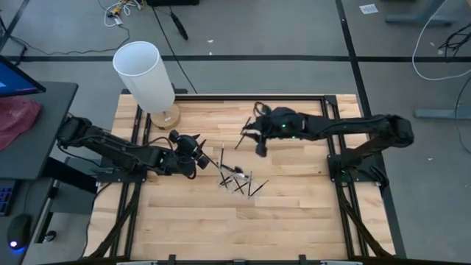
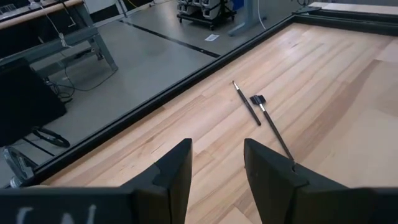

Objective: Put items in baskets/containers
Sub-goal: Put the black eyeshadow brush into the transparent organizer

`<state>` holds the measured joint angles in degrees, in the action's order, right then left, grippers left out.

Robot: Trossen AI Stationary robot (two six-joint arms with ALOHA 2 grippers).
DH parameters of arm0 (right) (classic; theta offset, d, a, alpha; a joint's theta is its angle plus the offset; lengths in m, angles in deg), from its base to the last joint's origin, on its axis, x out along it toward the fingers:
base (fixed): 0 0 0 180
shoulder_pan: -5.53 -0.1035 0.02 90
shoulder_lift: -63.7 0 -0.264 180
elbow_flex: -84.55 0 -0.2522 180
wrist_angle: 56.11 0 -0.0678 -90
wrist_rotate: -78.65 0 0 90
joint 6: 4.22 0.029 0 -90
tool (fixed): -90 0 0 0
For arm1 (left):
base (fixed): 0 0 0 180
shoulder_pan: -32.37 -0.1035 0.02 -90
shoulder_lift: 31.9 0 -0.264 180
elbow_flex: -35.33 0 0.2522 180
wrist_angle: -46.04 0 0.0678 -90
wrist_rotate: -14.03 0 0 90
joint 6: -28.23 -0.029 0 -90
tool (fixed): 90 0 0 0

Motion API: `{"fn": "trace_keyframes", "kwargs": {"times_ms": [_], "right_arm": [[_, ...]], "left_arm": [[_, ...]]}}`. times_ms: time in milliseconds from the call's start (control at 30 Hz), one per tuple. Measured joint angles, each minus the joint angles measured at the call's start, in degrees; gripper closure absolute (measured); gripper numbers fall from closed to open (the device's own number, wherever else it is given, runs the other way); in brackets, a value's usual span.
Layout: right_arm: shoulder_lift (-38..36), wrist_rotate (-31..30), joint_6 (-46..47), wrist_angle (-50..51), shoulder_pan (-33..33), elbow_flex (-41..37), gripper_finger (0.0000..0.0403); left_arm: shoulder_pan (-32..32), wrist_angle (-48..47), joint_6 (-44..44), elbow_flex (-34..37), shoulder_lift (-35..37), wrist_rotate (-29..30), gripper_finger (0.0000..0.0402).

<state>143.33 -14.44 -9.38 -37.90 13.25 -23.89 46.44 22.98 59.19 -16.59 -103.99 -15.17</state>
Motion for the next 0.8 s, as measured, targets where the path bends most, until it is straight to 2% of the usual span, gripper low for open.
{"fn": "trace_keyframes", "kwargs": {"times_ms": [167, 400, 567, 700, 800], "right_arm": [[-5.42, -1.39, 0.40, 0.76, 1.68, -7.76, 0.0298], [-7.43, -1.38, 11.71, -14.73, 2.25, -26.42, 0.0298], [-7.43, -1.41, 18.92, -21.00, 1.32, -36.47, 0.0287], [-7.43, -1.43, 22.99, -24.91, 0.21, -41.15, 0.0267], [-7.43, -1.41, 24.20, -30.79, -1.04, -43.75, 0.0254]], "left_arm": [[0.00, -0.01, 0.00, 0.00, 0.00, 0.00, 0.0252], [-0.45, 0.12, -0.03, 0.00, 0.00, 0.00, 0.0252], [-1.42, 0.09, -0.05, 0.00, 0.00, -0.53, 0.0252], [-3.04, 0.09, -2.12, 0.00, -0.08, -5.79, 0.0252], [-5.46, -0.10, -7.39, 0.00, -0.40, -16.91, 0.0253]]}}
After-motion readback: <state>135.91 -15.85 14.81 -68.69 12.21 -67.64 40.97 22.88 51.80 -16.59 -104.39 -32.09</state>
